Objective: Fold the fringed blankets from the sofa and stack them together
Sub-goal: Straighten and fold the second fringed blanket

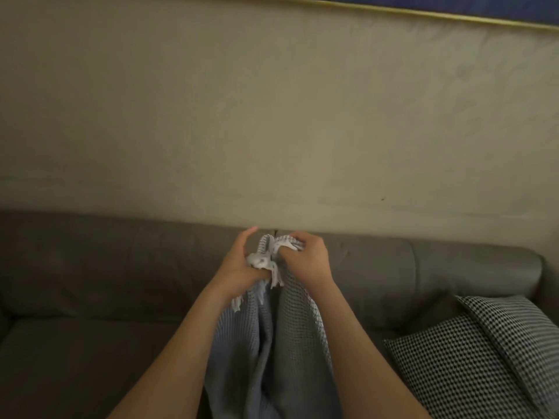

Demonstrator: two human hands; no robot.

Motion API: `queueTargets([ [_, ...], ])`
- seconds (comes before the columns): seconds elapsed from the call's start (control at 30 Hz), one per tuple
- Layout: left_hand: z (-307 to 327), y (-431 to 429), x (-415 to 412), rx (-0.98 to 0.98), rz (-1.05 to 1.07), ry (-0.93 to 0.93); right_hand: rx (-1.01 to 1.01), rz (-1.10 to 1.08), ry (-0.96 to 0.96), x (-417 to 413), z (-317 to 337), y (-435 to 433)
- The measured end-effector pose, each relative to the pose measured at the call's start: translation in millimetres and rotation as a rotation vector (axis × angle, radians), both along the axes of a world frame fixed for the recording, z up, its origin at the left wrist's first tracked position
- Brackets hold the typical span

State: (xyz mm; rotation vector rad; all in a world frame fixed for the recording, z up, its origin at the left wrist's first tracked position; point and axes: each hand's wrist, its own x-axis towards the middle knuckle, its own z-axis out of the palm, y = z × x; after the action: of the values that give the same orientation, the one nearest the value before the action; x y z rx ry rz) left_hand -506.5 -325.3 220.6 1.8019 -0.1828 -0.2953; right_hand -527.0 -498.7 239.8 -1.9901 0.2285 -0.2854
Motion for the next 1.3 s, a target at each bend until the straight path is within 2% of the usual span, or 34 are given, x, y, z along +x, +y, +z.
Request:
queueTargets([
  [0.07, 3.9, -7.7, -3.2, 0.053, -0.192, -0.033, -0.066, 0.092, 0.003, -3.4, 5.6, 4.4],
  [0.13, 2.7, -11.8, -1.2, 0.168, -0.257, -0.077, -0.137, 0.149, -0.029, -5.5, 7.6, 4.8],
  [0.2, -4.0, -9.0, 2.6, 0.242, -0.195, -0.115, -0.182, 0.103, -0.06, -8.7, 6.3, 0.3],
  [0.27, -8.6, -4.1, 6.7, 0.297, -0.045, -0.157, -0.282, 0.05, -0.044, -10.5, -0.6, -7.0],
  [0.37, 0.2, -3.0, 8.3, 0.326, 0.168, -0.22, -0.405, 0.189, 0.136, -10.0, -27.1, -16.2],
  [0.47, 14.6, -8.9, 5.6, 0.098, 0.335, -0.104, -0.497, 0.401, 0.437, -9.9, -56.6, -23.2],
  [0.53, 19.3, -7.9, 6.9, -0.103, 0.419, 0.004, -0.552, 0.469, 0.622, -14.8, -72.6, -29.3],
  [0.6, 23.0, -0.9, 12.8, -0.222, 0.511, 0.03, -0.658, 0.498, 0.822, -22.8, -89.6, -38.3],
  [0.7, 31.6, 5.7, 18.2, -0.31, 0.627, 0.062, -0.845, 0.475, 0.941, -25.7, -109.2, -50.1],
  [0.8, 33.8, 5.5, 16.3, -0.317, 0.644, 0.07, -0.862, 0.452, 0.832, -6.5, -102.1, -48.5],
  [0.9, 30.9, 7.1, 21.1, -0.321, 0.657, 0.08, -0.678, 0.375, 0.57, 20.5, -61.0, -37.2],
  [0.97, 36.4, 8.6, 25.1, -0.329, 0.685, 0.054, -0.473, 0.184, 0.279, 36.6, -22.6, -27.0],
  [1.03, 46.1, 11.8, 31.7, -0.343, 0.717, 0.011, -0.177, 0.021, 0.009, 44.8, 19.9, -15.2],
  [1.13, 72.5, 21.3, 42.6, -0.309, 0.743, -0.102, 0.091, 0.006, -0.319, 47.0, 81.6, -3.4],
  [1.23, 107.8, 27.5, 46.3, -0.248, 0.765, -0.274, 0.158, 0.001, -0.58, 35.3, 122.1, 4.4],
  [1.3, 126.2, 27.2, 40.9, -0.175, 0.776, -0.421, 0.106, -0.096, -0.663, 25.2, 132.0, 10.0],
])
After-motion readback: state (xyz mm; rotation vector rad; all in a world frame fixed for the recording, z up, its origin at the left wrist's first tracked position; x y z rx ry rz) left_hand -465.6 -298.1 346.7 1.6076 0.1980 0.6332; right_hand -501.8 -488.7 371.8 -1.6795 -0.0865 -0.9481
